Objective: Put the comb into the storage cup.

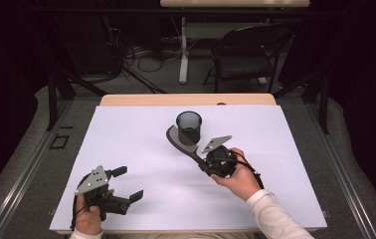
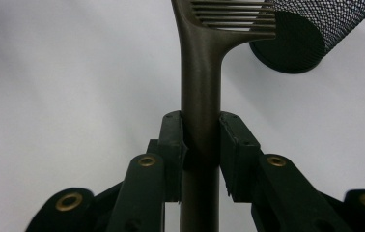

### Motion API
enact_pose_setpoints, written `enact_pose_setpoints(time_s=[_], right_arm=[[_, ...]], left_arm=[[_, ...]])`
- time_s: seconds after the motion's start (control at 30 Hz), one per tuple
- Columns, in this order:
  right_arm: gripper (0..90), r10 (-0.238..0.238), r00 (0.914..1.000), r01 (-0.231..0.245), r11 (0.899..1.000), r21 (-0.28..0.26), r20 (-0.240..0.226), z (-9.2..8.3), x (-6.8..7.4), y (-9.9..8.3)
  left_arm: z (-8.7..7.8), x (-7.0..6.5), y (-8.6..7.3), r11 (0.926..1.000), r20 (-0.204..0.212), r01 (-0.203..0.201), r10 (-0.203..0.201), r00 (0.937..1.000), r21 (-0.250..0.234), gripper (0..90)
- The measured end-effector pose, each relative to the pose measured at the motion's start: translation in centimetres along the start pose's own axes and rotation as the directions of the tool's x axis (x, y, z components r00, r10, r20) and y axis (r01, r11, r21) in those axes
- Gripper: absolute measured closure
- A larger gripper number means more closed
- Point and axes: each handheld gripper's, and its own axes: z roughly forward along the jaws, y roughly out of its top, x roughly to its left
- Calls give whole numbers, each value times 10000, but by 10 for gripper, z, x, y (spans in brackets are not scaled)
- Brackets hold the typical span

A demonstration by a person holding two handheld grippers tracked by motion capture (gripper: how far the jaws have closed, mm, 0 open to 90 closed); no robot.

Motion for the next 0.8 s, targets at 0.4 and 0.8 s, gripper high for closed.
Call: enact_pose_setpoints(time_s=[0.4,0.8], right_arm=[[729,-173,9997,182,9985,-524,183,1,7,7],[729,-289,9983,356,9897,-1388,500,1,12,15]], left_arm=[[9,4,-1,9961,-496,854,-841,9952,238,2],[10,4,-2,9954,-579,888,-866,9946,370,2]])
